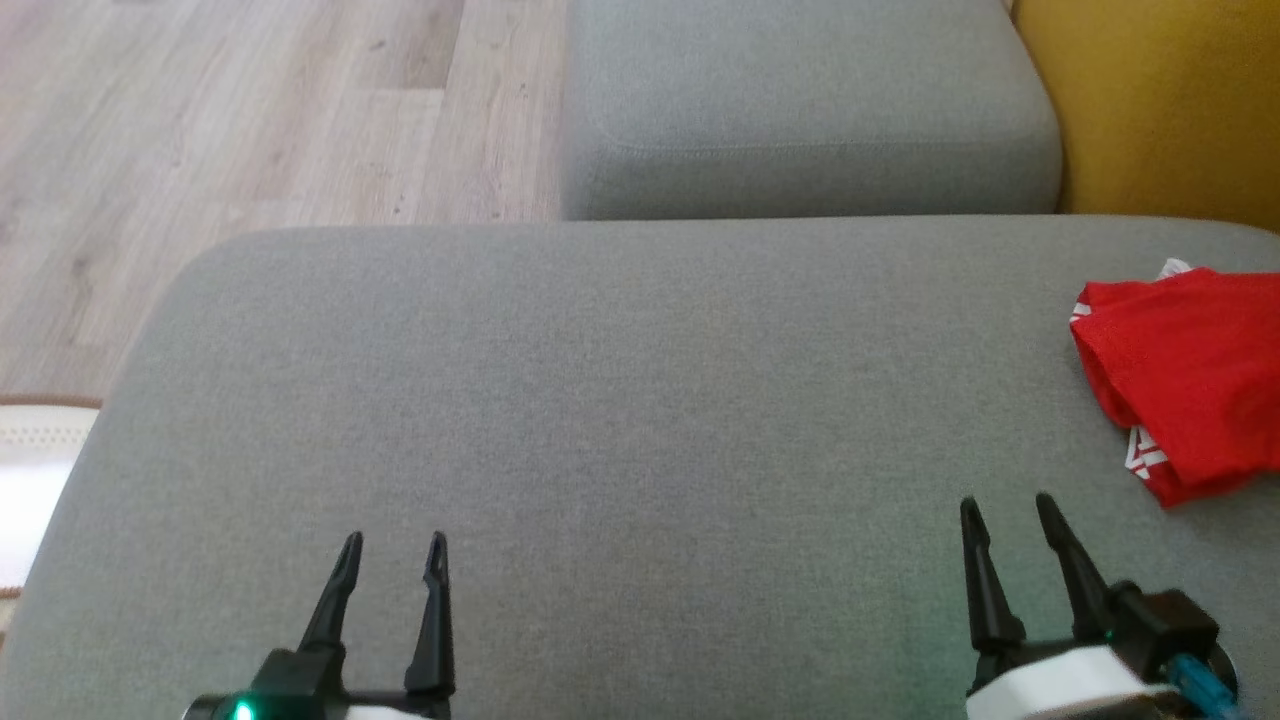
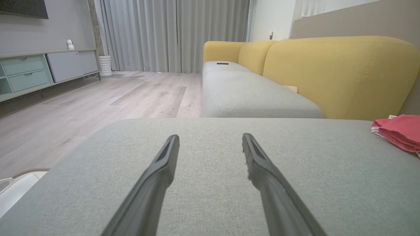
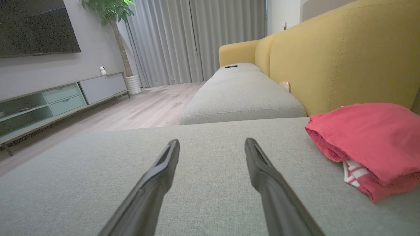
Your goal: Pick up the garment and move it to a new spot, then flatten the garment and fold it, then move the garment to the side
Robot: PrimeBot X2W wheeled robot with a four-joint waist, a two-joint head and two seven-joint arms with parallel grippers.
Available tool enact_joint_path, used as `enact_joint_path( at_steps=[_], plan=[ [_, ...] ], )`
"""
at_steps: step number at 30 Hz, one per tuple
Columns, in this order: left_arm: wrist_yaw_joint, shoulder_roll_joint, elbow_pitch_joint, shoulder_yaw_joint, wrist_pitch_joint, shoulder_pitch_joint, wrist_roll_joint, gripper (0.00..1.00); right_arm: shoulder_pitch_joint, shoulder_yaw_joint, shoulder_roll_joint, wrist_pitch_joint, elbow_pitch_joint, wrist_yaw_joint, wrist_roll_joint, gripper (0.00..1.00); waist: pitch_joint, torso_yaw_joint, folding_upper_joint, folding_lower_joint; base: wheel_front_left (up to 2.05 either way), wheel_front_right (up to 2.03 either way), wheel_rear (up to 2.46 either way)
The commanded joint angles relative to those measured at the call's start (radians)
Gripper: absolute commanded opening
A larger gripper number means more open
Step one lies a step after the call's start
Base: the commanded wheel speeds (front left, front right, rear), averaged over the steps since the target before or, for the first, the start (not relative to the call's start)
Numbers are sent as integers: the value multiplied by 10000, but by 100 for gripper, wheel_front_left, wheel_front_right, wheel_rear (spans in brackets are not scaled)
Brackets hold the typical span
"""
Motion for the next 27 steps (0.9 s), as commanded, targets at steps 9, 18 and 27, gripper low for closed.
enact_joint_path(
  at_steps=[9,18,27],
  plan=[
    [-162,-73,-246,480,-53,-181,71,100,9,472,-42,-133,-349,67,259,100,-232,-248,0,1,0,0,0],
    [-167,0,528,96,12,167,3,0,368,246,13,20,363,-4,204,0,-211,-348,0,1,0,0,0],
    [-287,66,566,244,190,-35,-1179,0,202,179,-36,226,321,1,1295,0,-122,-378,0,1,0,0,0]
  ],
)
